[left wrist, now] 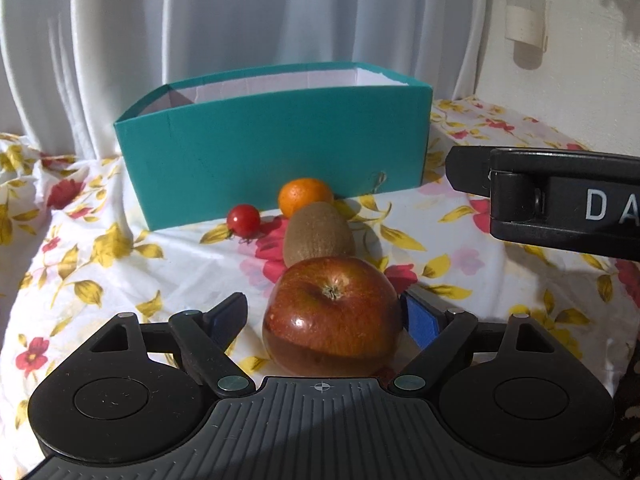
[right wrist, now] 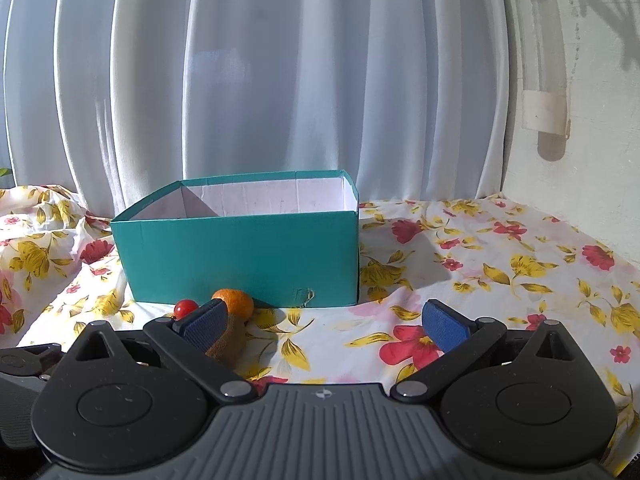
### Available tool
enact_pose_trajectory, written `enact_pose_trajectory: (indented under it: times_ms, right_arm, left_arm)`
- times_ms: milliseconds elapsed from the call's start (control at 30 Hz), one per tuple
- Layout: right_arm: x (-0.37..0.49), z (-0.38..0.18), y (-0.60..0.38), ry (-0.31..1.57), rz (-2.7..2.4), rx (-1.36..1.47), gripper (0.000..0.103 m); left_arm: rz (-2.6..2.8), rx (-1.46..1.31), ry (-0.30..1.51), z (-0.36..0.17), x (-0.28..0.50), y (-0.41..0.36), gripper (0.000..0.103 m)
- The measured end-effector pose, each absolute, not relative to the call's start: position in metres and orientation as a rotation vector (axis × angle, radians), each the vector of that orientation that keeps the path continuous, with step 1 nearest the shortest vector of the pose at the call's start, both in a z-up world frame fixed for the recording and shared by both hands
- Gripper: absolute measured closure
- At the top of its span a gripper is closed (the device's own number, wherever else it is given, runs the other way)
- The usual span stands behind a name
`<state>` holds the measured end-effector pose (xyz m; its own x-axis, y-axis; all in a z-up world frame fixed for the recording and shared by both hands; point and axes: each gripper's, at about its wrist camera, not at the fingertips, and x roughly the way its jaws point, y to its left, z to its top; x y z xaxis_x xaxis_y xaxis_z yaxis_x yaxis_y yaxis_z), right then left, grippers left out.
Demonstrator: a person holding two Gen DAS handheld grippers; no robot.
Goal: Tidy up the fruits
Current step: 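Grasp a red apple with the left tool while the right tool grasps a kiwi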
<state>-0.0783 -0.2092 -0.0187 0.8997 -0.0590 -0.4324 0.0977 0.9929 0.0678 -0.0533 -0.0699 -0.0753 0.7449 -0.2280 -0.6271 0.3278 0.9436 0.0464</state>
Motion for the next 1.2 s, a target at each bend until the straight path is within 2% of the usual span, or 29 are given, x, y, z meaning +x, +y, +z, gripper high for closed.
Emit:
enact_pose_trajectory:
  times_ms: [100,333,667,867,933,1000,1067,1200]
  right_arm:
    - [-0.077,-0.024,-0.208,0.462,-0.077,0.088,0.000]
    - [-0.071,-0.032,-0.200,0.486,-0.049,0.071,0.000]
    - [-0.040,-0.052,-0.170,0.525,0.065,0.073,0.001]
    - [-0.013,-0.070,-0.148,0.593,0.138,0.067,0.015]
    - [-0.002,-0.074,-0.143,0.621,0.151,0.067,0.023]
    - [0.008,-0.080,-0.138,0.671,0.163,0.059,0.040]
    - [0.011,-0.080,-0.134,0.664,0.149,0.032,0.049]
    - [0.010,-0.079,-0.132,0.672,0.145,0.002,0.051]
  left_arm:
    - [-0.320,0.166,0.688,-0.084,-0.049,-0.073,0.025]
    - [-0.316,0.178,0.665,-0.089,-0.049,-0.066,0.025]
    - [-0.193,0.133,0.652,-0.087,-0.054,-0.009,0.026]
    - [-0.176,0.105,0.647,-0.086,-0.052,0.010,0.026]
    - [-0.178,0.112,0.646,-0.086,-0.051,0.010,0.026]
    - [-0.178,0.116,0.641,-0.086,-0.052,0.012,0.025]
    - [-0.180,0.117,0.640,-0.087,-0.052,0.012,0.025]
    - [-0.190,0.115,0.653,-0.086,-0.052,0.014,0.026]
